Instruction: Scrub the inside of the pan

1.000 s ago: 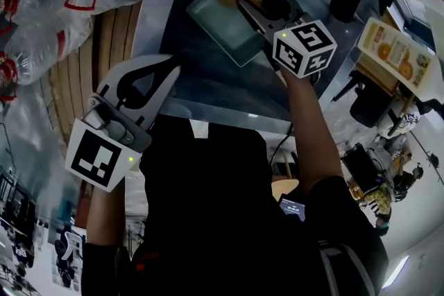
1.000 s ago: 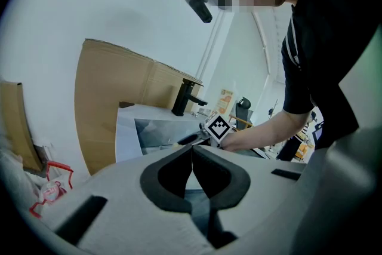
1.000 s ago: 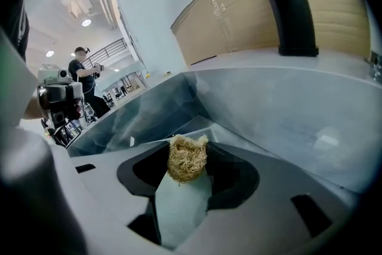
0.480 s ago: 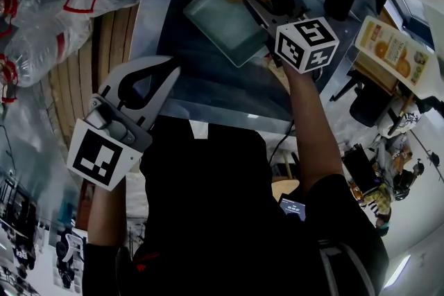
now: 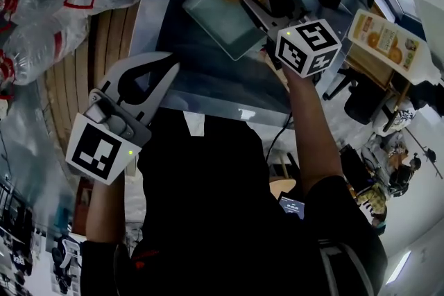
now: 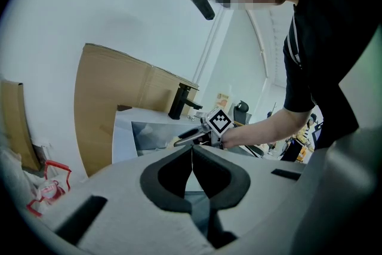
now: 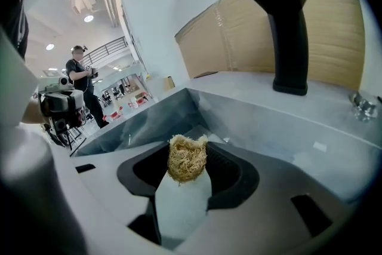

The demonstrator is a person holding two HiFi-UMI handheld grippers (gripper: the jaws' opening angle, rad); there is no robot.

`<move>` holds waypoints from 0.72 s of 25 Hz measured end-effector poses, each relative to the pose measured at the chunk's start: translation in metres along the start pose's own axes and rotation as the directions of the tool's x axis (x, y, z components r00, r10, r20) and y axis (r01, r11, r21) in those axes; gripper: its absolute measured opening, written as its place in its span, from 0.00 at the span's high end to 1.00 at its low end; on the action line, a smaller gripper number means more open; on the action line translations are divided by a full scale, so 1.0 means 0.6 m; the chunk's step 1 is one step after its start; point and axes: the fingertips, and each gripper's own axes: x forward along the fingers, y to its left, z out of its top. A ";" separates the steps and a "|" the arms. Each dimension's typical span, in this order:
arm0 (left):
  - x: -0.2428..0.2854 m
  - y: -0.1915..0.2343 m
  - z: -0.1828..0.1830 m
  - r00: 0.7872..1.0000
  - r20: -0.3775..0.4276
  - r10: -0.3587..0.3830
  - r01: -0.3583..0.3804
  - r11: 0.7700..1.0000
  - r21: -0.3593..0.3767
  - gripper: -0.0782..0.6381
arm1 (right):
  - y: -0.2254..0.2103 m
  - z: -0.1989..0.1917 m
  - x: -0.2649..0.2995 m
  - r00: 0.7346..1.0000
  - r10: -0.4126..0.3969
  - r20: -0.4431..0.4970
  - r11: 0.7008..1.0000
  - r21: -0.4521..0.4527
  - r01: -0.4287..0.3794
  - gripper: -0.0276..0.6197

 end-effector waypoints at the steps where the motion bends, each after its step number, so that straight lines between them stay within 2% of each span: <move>1: -0.002 -0.003 0.001 1.000 0.005 0.000 0.000 1.000 -0.001 0.87 | 0.006 -0.001 -0.003 1.000 0.003 -0.004 1.000 -0.004 -0.003 0.66; 18: -0.044 -0.028 -0.036 0.999 0.034 0.037 -0.036 0.999 -0.031 0.86 | 0.074 -0.060 -0.008 0.997 0.048 -0.068 0.999 -0.015 -0.049 0.66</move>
